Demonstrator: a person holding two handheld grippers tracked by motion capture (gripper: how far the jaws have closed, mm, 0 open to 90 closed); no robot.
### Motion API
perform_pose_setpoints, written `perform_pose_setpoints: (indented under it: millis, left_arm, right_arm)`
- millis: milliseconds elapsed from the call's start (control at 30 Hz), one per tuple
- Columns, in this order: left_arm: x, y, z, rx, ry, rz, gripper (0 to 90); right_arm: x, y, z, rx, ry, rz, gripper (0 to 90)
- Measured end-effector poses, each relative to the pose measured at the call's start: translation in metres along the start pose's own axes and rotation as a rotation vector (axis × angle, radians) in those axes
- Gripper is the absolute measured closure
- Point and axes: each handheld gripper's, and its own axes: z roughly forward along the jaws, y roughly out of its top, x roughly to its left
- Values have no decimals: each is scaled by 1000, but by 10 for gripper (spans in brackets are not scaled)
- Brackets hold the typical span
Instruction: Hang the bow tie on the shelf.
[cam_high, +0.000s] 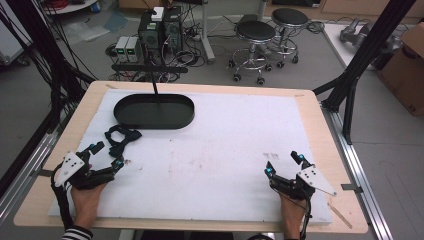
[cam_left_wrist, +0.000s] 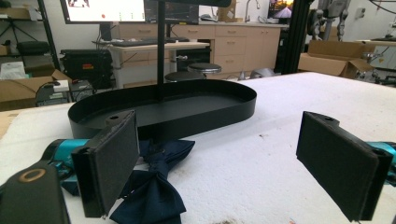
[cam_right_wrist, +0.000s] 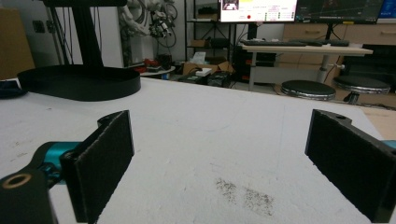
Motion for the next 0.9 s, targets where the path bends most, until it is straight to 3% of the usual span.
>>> perform_pose_setpoints:
  millis: [133,700,900]
  left_arm:
    - [-1,0,-1,-13,-6,16,136]
    - [1,0,-2,-19,-27,4,136]
    - [3,0,-1,-10,-24,-26,136]
  right_arm:
    - [0,0,0,-3,-2,7,69]
    - [0,0,0,2,-6,8,69]
    - [0,0,0,2,-6,2,69]
